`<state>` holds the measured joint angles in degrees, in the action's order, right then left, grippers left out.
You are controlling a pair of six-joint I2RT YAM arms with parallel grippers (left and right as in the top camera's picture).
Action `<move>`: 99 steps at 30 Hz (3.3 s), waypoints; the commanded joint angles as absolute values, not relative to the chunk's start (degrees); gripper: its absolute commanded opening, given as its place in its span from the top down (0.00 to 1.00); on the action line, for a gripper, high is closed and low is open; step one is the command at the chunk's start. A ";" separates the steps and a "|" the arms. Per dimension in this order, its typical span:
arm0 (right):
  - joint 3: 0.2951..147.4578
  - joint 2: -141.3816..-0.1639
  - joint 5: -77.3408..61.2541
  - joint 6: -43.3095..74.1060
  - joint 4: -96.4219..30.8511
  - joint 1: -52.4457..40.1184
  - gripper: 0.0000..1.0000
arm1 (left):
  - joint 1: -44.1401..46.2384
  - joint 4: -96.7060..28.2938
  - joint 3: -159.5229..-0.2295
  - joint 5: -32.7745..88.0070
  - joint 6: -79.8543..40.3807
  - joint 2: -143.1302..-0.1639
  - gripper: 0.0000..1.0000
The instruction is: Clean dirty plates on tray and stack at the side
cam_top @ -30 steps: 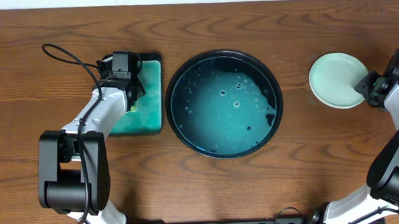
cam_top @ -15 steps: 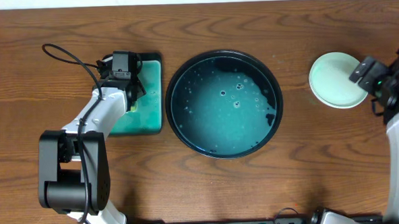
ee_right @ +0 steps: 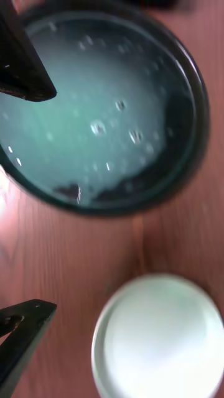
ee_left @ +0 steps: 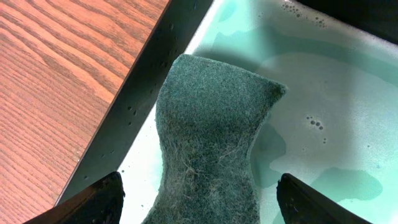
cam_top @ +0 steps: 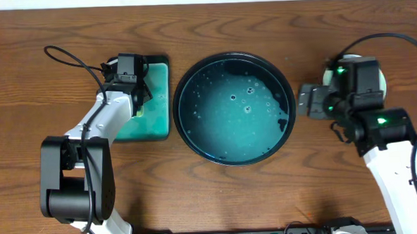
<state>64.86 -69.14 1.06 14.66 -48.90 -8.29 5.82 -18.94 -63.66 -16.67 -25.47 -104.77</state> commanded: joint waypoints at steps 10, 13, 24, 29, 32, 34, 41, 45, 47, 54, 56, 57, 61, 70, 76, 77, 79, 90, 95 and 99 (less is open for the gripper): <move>64.58 -69.01 -0.95 15.64 -56.16 -10.50 0.01 | 5.69 -19.05 -63.31 -17.17 -25.54 -104.73 0.21; 64.58 -69.01 -0.95 15.62 -57.32 -10.50 0.01 | 5.69 -19.05 -63.31 -17.17 -25.54 -104.73 0.21; 56.29 -61.58 -0.93 11.51 -53.56 -10.02 0.01 | 5.69 -19.05 -63.31 -17.17 -25.54 -104.73 0.21; 44.49 -50.74 -0.99 10.39 -41.54 -8.27 0.01 | 5.69 -19.05 -63.31 -17.17 -25.54 -104.73 0.21; 36.23 -42.65 -0.95 10.13 -34.85 -6.74 0.01 | 5.69 -19.05 -63.31 -17.17 -25.54 -104.73 0.21; 31.35 -38.30 -0.97 10.13 -31.20 -6.20 0.01 | 5.69 -19.05 -63.31 -17.17 -25.54 -104.73 0.21; 16.40 -22.61 -0.93 9.54 -20.01 -5.93 0.01 | 5.69 -19.05 -63.31 -17.17 -25.54 -104.73 0.21; 10.94 -13.39 -0.93 7.57 -16.47 -5.93 0.01 | 5.69 -19.05 -63.31 -17.17 -25.54 -104.73 0.21; 8.80 -9.45 -0.93 7.60 -15.44 -5.93 0.01 | 5.69 -19.05 -63.31 -17.17 -25.54 -104.73 0.21; 2.70 -1.10 -0.95 7.60 -9.45 -5.17 0.01 | 5.69 -19.05 -63.31 -17.17 -25.54 -104.73 0.21; 1.61 -0.38 -0.95 7.57 -6.63 -5.06 0.01 | 5.69 -19.05 -63.31 -17.17 -25.54 -104.73 0.21; 1.10 -0.32 -0.95 7.44 -5.45 -4.93 0.01 | 5.69 -19.05 -63.31 -17.17 -25.54 -104.73 0.21; 0.30 -0.32 -0.95 5.91 -3.36 -4.69 0.01 | 5.69 -19.05 -63.31 -17.17 -25.54 -104.73 0.21; 0.30 -0.32 -1.83 3.14 -4.21 -4.71 0.01 | 5.69 -19.05 -63.31 -17.17 -25.54 -104.73 0.21; 0.30 -0.38 -1.56 3.11 -4.19 -4.69 0.01 | 5.69 -19.05 -63.31 -17.15 -25.54 -104.73 0.21; 0.30 -0.38 -1.58 3.11 -4.19 -4.69 0.01 | 5.69 -19.05 -63.31 -17.17 -25.54 -104.73 0.21; 0.30 -0.38 -1.56 3.11 -4.19 -4.69 0.01 | 5.69 -19.05 -63.31 -17.17 -25.54 -104.73 0.21; 0.30 -0.38 -1.56 3.11 -4.19 -4.69 0.01 | 5.69 -19.05 -63.31 -17.17 -25.54 -104.73 0.21; 0.30 -0.38 -1.58 3.11 -4.19 -4.69 0.01 | 5.69 -19.05 -63.31 -17.17 -25.54 -104.73 0.21; 0.30 -0.38 -1.58 3.11 -4.19 -4.69 0.01 | 5.69 -19.05 -63.31 -17.17 -25.54 -104.73 0.21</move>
<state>0.56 -0.82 -1.13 3.84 -4.14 -5.15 5.82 -18.98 -63.66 -16.67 -25.47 -104.77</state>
